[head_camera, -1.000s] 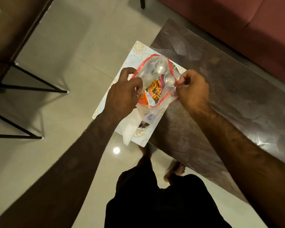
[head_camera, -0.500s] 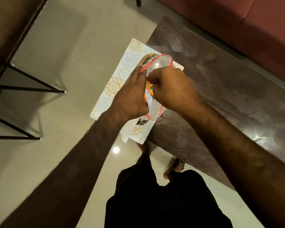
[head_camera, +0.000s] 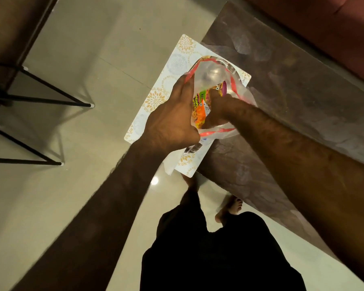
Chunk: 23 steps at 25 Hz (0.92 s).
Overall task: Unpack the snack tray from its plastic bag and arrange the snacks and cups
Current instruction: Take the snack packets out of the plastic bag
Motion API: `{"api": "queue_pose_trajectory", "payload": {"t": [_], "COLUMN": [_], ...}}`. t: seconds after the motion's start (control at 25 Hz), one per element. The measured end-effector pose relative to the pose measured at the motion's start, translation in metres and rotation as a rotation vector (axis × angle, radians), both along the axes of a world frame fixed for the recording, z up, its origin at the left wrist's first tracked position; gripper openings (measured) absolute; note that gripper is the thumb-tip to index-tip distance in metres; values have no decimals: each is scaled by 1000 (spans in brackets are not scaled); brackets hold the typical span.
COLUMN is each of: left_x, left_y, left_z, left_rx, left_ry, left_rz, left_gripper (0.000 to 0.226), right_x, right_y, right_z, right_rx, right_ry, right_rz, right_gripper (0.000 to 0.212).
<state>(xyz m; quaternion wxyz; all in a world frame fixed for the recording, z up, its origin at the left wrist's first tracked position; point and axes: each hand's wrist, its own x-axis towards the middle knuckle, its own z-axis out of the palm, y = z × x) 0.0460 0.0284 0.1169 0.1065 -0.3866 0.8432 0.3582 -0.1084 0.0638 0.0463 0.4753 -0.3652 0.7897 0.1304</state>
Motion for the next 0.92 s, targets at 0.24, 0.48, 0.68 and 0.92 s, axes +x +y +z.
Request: {"api": "queue_pose_trajectory", "payload": {"t": [0.24, 0.48, 0.68, 0.92], "left_x": [-8, -10, -14, -9], "left_y": [5, 8, 1, -14], "left_z": [1, -17, -19, -10], "left_rx": [47, 36, 29, 540], "left_ry": [31, -33, -32, 265], "left_rz": [-20, 14, 43, 211], "left_gripper": [109, 107, 107, 70], "right_x": [29, 27, 10, -13], "right_y": [-1, 7, 24, 49], "right_z": [-14, 3, 66, 86], "right_rx": [-84, -248, -548, -466], "right_ry": [97, 71, -172, -565], "right_rz": [66, -147, -615, -968], "right_gripper": [28, 18, 29, 43]}}
